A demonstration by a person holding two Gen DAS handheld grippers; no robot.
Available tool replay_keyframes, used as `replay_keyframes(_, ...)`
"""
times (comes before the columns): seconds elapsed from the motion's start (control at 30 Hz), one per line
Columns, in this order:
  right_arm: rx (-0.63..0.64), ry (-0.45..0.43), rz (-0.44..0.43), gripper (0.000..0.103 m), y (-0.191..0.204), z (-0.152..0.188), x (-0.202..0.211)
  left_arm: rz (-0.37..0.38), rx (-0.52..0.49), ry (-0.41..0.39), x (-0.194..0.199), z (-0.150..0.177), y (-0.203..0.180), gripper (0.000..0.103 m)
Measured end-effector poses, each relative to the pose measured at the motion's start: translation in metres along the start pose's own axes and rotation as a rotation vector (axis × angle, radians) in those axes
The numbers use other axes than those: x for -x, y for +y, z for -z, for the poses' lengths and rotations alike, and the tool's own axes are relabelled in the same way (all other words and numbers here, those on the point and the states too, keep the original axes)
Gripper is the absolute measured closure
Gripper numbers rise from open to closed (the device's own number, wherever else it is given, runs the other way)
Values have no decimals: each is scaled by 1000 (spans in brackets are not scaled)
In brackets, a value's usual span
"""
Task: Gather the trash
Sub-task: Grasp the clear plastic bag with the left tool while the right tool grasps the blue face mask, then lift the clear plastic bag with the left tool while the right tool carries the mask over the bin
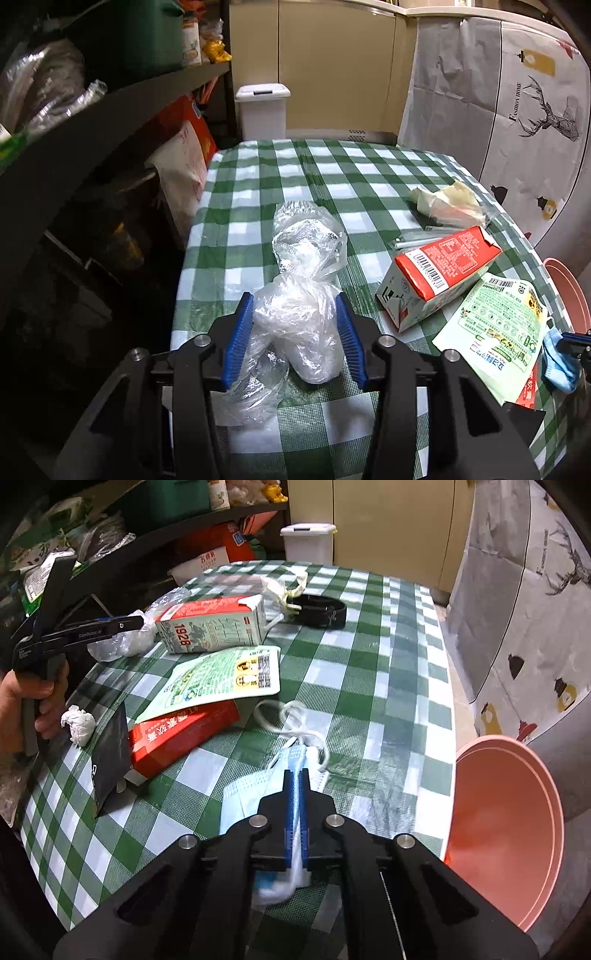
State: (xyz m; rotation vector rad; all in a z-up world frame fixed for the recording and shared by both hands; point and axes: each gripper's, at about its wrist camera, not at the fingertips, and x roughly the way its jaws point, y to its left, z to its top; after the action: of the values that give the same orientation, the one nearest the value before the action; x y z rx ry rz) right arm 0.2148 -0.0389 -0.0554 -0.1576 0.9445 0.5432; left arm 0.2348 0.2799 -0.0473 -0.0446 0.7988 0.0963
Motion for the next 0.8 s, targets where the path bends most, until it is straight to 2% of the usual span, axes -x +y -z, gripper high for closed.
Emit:
replay_keyframes(0.37,13,-139,41,101,-3,-4,43,-20,29,-90,46,-10,1,60)
replay_keyframes(0.8,-17,-305,97,101,-6,-8,90,43,29,-181,107,-12,-28,60)
